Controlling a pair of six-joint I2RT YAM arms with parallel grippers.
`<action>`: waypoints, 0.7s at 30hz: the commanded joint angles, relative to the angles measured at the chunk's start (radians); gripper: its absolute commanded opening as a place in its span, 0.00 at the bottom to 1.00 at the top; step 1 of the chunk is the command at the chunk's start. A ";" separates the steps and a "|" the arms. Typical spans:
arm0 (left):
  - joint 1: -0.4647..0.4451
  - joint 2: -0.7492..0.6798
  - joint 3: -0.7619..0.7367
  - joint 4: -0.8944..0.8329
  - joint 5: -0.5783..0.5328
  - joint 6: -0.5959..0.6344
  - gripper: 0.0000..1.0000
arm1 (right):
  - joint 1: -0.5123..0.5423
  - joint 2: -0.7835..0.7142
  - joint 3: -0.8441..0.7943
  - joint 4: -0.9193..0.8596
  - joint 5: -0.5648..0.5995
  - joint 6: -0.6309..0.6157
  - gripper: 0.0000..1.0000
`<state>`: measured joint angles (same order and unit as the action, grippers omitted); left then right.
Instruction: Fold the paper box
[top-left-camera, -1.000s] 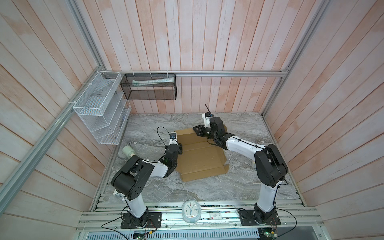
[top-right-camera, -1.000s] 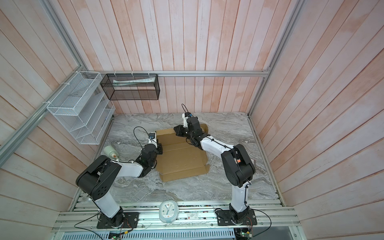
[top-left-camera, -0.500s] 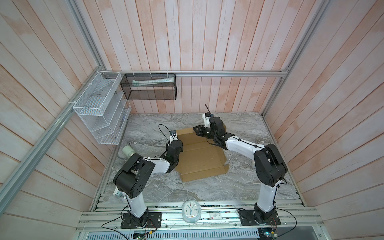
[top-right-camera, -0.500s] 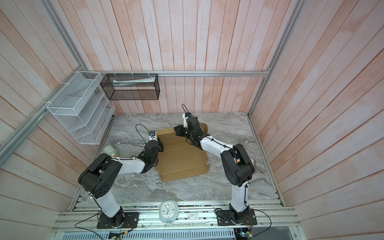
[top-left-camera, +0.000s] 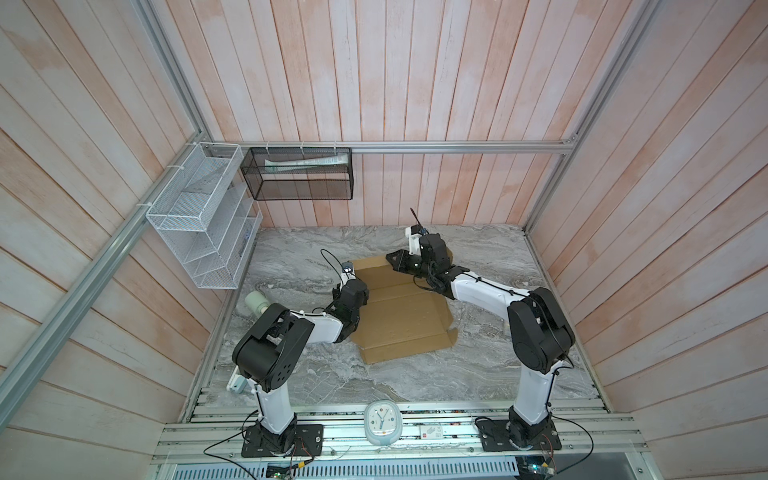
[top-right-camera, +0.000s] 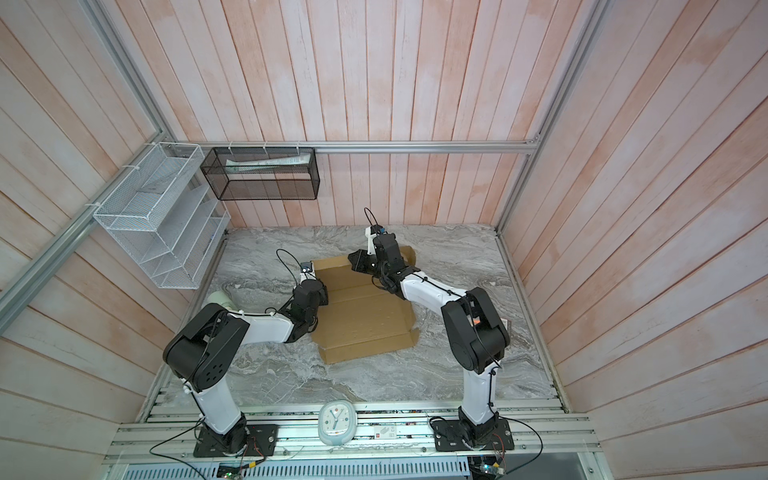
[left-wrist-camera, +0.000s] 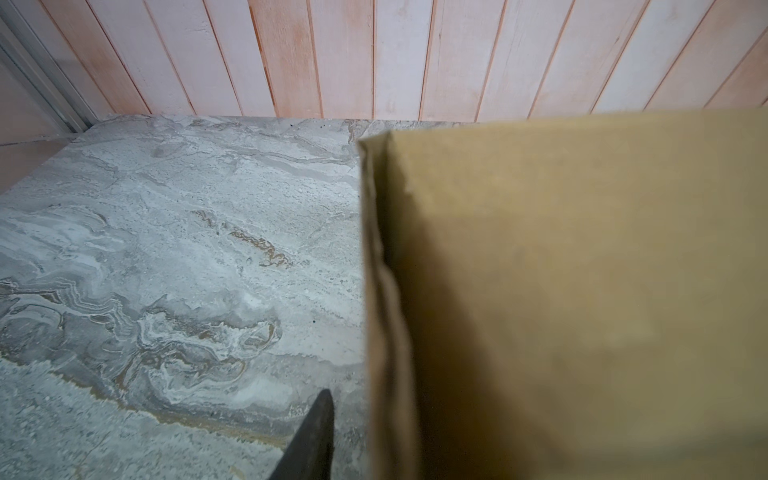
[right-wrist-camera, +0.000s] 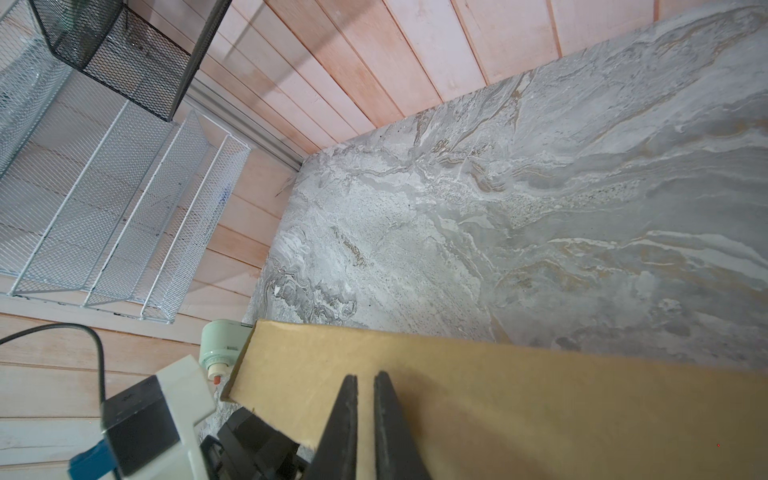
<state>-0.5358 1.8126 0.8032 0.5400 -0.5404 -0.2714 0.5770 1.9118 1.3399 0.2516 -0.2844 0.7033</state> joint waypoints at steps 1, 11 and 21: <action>0.005 0.029 0.041 -0.037 -0.035 -0.026 0.37 | -0.008 0.030 0.016 -0.045 0.011 0.001 0.12; 0.005 0.074 0.097 -0.094 -0.042 -0.040 0.41 | -0.007 0.035 0.019 -0.049 0.011 0.004 0.12; 0.005 0.100 0.120 -0.108 -0.078 -0.045 0.27 | -0.009 0.046 0.029 -0.053 0.007 0.008 0.12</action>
<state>-0.5358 1.8866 0.9085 0.4572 -0.5850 -0.3092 0.5732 1.9232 1.3499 0.2485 -0.2848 0.7067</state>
